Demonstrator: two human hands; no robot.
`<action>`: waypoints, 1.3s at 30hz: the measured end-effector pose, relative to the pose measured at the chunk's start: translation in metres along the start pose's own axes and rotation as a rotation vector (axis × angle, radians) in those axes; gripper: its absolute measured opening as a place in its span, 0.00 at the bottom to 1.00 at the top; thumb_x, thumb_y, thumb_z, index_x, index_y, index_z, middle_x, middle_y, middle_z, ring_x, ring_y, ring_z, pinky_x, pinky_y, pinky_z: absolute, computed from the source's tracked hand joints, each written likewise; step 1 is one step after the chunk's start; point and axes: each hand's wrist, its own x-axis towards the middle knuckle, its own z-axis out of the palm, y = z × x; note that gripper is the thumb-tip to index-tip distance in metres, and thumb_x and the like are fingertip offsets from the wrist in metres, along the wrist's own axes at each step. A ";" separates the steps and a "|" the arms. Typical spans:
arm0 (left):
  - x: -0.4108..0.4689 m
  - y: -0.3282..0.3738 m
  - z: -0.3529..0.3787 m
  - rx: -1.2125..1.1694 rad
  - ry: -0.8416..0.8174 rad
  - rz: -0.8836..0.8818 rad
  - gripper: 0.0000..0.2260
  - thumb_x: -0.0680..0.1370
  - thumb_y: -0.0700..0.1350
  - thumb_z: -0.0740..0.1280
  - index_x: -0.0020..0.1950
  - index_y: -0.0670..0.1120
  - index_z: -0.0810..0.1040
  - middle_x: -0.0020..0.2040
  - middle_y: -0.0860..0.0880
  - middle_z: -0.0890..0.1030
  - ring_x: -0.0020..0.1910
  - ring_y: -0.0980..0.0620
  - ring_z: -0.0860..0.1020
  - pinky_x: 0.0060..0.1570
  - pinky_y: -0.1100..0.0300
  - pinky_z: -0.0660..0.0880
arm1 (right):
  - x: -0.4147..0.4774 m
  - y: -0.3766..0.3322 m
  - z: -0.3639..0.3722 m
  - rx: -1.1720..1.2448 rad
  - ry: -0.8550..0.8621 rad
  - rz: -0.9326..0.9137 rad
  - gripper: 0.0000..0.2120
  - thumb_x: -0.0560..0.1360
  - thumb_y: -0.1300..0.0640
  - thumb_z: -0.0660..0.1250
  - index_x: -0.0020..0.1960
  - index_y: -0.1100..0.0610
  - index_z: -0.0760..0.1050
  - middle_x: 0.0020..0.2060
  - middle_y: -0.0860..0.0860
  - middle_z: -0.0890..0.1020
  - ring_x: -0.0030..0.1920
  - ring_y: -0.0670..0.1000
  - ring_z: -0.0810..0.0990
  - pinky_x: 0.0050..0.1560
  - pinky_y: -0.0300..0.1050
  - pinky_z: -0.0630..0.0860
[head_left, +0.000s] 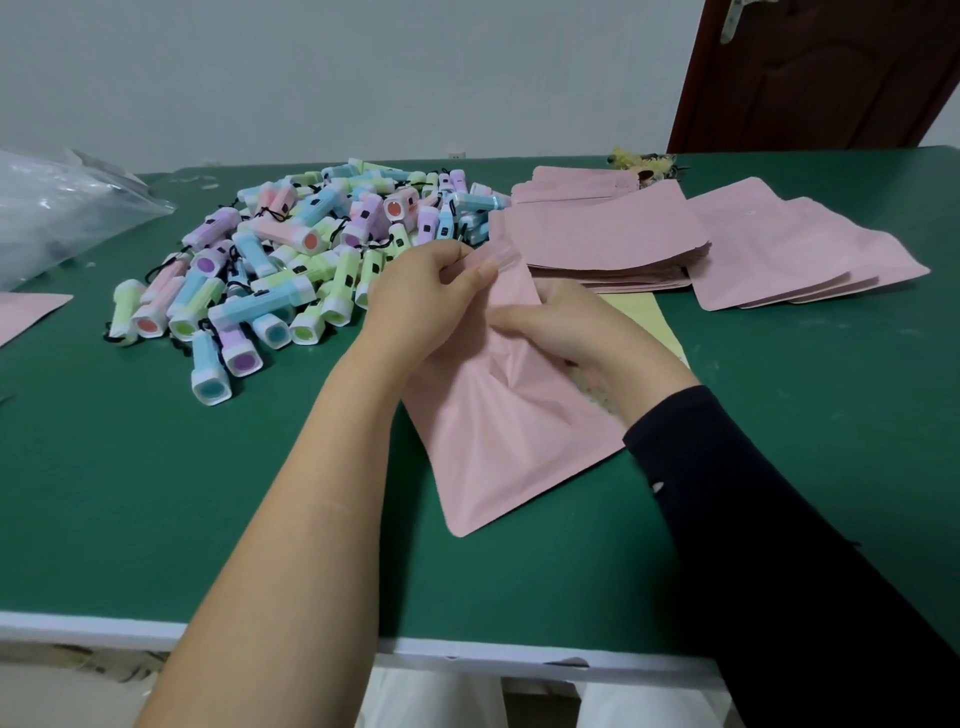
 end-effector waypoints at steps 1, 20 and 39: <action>0.000 0.000 0.001 0.015 -0.015 0.007 0.13 0.80 0.50 0.67 0.36 0.52 0.73 0.32 0.55 0.71 0.34 0.55 0.69 0.40 0.57 0.64 | 0.001 0.001 -0.002 0.095 0.046 -0.038 0.08 0.74 0.55 0.71 0.49 0.59 0.82 0.40 0.51 0.84 0.40 0.50 0.81 0.40 0.41 0.77; 0.005 -0.011 -0.004 0.184 -0.006 -0.025 0.17 0.79 0.56 0.66 0.36 0.49 0.67 0.33 0.53 0.71 0.37 0.48 0.70 0.40 0.53 0.66 | 0.010 0.001 -0.011 0.209 0.430 -0.217 0.06 0.76 0.59 0.69 0.40 0.55 0.78 0.36 0.47 0.78 0.39 0.46 0.75 0.45 0.38 0.73; 0.001 -0.009 -0.005 -0.653 0.033 -0.195 0.04 0.77 0.44 0.72 0.43 0.48 0.84 0.39 0.52 0.86 0.36 0.57 0.84 0.36 0.66 0.78 | -0.003 -0.007 -0.019 0.417 0.326 -0.133 0.17 0.76 0.57 0.71 0.50 0.73 0.77 0.51 0.66 0.82 0.50 0.67 0.81 0.54 0.62 0.79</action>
